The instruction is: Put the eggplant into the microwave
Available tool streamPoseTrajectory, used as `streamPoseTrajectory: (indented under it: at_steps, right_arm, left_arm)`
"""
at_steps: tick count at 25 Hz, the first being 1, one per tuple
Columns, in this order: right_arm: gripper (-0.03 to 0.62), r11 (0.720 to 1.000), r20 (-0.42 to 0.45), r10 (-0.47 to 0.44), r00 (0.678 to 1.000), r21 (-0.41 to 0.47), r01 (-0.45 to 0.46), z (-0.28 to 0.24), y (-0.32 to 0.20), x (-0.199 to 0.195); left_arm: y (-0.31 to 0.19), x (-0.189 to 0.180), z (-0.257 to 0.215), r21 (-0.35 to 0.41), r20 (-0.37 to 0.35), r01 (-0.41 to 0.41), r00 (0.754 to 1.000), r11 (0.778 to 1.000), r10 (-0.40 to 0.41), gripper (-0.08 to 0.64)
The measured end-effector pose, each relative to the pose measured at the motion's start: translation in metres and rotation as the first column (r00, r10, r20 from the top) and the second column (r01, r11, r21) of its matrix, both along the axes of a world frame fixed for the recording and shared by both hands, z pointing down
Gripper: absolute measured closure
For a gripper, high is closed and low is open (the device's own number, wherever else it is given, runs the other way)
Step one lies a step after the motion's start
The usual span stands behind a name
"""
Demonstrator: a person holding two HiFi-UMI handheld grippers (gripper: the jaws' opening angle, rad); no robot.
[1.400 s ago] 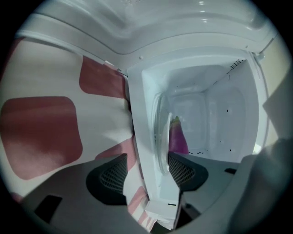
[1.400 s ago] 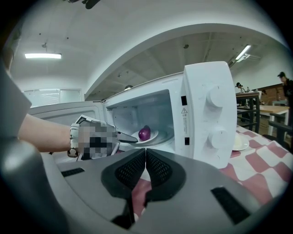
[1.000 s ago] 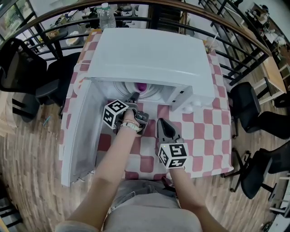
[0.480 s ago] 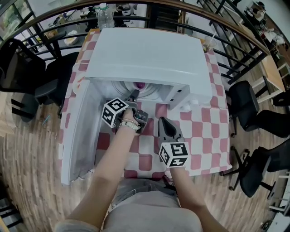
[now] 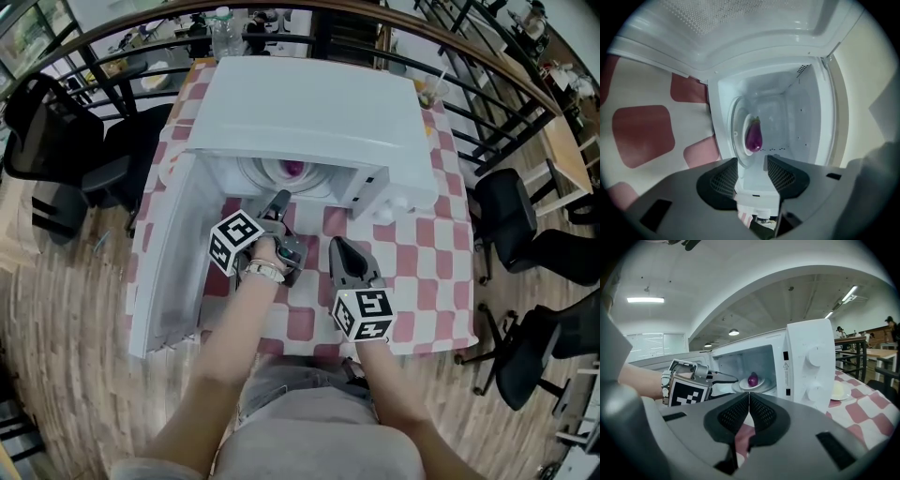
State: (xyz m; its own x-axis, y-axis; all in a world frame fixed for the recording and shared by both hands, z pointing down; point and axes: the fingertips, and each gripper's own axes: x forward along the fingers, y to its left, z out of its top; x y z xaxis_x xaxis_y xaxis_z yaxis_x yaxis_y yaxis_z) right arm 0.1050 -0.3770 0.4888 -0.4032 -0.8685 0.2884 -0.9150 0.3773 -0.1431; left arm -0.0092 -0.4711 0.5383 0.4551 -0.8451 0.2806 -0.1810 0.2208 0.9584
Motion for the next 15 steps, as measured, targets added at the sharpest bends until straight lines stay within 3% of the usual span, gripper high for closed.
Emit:
streamPoseTrajectory:
  at_steps: [6,12,15]
  right_arm:
    - [0.568,0.999,-0.018,-0.033,0.999,0.016,0.034,-0.014,0.009,0.000]
    - [0.568,0.997,-0.033,-0.059,0.998,0.043,0.061,-0.032,0.011,0.002]
    - [0.568,0.996,-0.048,-0.069,0.996,0.054,0.071,-0.040,0.009,0.004]
  left_arm:
    - [0.023,0.002,-0.023,0.035,0.046,-0.009,0.999,0.999,0.008,0.555]
    - [0.039,0.008,-0.051,0.153,0.110,-0.078,0.992,0.985,0.061,0.557]
    - [0.046,0.010,-0.070,0.248,0.080,-0.081,0.995,0.965,0.063,0.557]
